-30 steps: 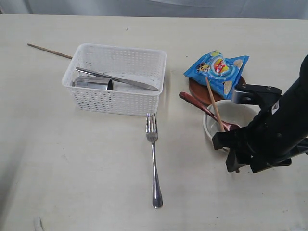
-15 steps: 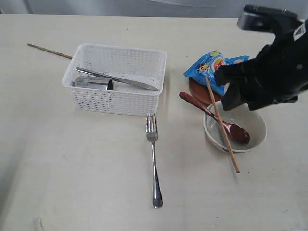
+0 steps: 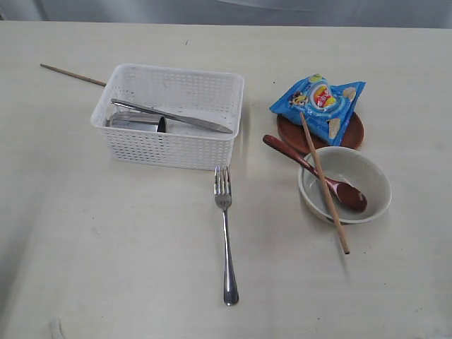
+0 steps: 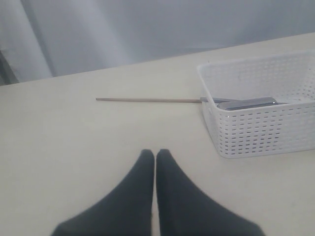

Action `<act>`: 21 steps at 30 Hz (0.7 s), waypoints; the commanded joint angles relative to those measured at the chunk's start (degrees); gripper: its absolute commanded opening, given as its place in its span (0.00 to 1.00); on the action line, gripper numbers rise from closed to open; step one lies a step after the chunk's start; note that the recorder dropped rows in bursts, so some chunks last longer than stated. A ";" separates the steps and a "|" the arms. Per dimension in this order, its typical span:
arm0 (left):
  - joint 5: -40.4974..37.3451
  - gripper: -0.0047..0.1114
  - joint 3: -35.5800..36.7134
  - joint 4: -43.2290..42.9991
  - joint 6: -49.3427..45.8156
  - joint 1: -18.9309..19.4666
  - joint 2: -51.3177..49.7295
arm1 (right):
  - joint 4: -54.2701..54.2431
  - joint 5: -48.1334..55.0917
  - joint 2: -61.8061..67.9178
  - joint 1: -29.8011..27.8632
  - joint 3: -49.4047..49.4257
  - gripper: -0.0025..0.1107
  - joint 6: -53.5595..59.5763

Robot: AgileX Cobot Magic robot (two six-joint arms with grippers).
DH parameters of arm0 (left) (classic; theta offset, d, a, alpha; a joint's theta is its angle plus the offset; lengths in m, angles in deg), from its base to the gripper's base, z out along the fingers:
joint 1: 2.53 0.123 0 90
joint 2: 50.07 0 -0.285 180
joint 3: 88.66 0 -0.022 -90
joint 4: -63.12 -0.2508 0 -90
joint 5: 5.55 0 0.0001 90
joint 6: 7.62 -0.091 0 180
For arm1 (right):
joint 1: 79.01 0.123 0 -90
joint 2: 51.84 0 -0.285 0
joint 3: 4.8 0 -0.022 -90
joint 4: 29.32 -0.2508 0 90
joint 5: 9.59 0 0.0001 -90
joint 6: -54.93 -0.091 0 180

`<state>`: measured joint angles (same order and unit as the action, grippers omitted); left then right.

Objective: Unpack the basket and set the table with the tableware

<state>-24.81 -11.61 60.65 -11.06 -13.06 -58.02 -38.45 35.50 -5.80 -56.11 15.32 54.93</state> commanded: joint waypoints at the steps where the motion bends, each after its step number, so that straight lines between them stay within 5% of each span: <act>1: 0.38 0.05 0.17 -0.25 0.26 0.37 0.16 | 1.74 -3.46 -11.44 0.01 2.29 0.02 1.52; 21: 0.38 0.05 0.17 -0.25 0.26 0.37 0.16 | 7.02 -8.04 -38.26 0.01 7.31 0.02 1.31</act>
<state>-24.81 -11.61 60.65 -11.06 -13.06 -58.02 -32.04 27.21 -43.28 -56.11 22.50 55.90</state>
